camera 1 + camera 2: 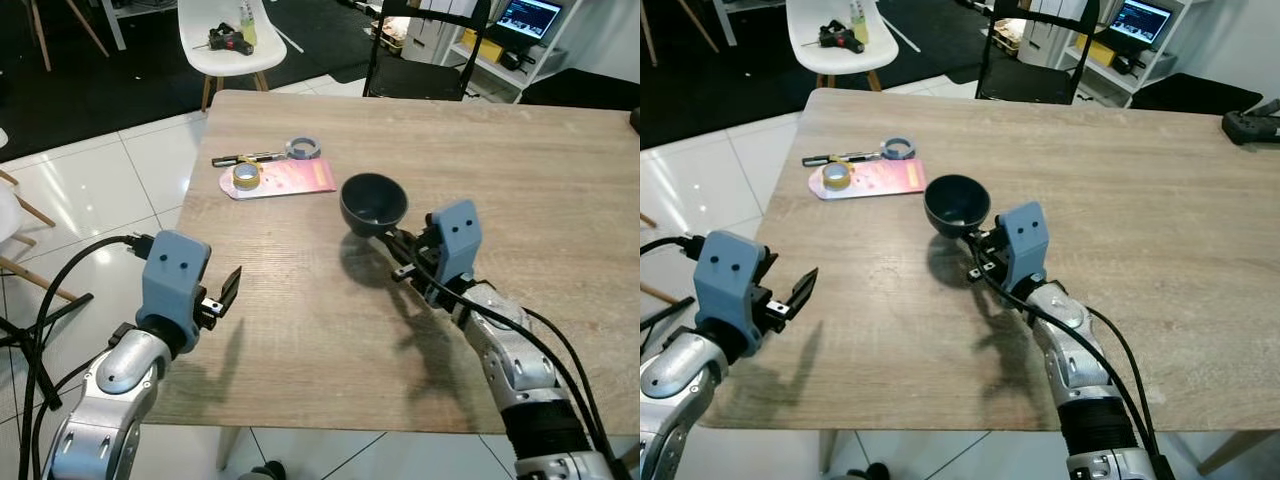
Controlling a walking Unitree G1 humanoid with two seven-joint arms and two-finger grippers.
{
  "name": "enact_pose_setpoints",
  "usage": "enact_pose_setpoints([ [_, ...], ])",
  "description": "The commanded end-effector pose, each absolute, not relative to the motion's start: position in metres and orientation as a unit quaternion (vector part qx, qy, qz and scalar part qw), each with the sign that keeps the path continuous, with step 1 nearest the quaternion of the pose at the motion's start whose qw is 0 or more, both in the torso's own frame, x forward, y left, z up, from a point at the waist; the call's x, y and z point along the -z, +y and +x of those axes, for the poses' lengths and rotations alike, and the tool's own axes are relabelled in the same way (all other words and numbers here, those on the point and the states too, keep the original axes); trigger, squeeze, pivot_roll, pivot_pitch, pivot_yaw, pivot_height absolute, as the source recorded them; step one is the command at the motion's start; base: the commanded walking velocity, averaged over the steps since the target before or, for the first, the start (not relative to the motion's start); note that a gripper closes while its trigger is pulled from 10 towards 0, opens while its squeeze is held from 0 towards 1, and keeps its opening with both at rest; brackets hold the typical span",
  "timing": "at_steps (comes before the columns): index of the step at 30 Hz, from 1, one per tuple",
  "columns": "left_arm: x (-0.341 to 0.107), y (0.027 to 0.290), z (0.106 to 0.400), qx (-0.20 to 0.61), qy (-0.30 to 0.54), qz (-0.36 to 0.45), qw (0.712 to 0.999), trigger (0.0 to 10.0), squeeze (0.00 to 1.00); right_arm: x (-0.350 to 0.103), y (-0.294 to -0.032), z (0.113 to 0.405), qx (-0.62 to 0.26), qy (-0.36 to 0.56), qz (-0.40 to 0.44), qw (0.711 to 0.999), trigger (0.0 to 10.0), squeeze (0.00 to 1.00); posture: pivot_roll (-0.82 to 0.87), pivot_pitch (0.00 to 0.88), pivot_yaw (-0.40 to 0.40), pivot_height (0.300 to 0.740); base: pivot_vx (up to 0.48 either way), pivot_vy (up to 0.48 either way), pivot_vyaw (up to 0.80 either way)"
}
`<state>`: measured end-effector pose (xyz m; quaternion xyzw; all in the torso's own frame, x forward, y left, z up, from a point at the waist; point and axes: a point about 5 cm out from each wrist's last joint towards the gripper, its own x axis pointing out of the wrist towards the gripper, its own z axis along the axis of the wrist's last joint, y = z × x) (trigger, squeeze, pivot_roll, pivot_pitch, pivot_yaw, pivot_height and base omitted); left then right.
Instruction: Setting the table
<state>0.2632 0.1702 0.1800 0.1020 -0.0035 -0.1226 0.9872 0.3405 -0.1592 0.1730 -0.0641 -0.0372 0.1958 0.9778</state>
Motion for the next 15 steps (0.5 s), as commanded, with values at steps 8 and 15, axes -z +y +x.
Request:
enact_pose_setpoints([
  [8,-0.175,0.168,0.258,0.125,0.006,0.102,0.987,10.0,0.00,-0.161,-0.164,0.335,-0.178,-0.018,-0.066,0.982,10.0,1.00,0.12,0.134,0.032,0.740,0.000,0.000,0.00],
  [15,-0.175,0.167,0.260,0.124,0.006,0.100,0.987,10.0,0.00,-0.176,-0.167,0.335,-0.161,-0.053,-0.047,0.984,10.0,1.00,0.12,0.135,0.035,0.740,0.000,0.000,0.00],
])
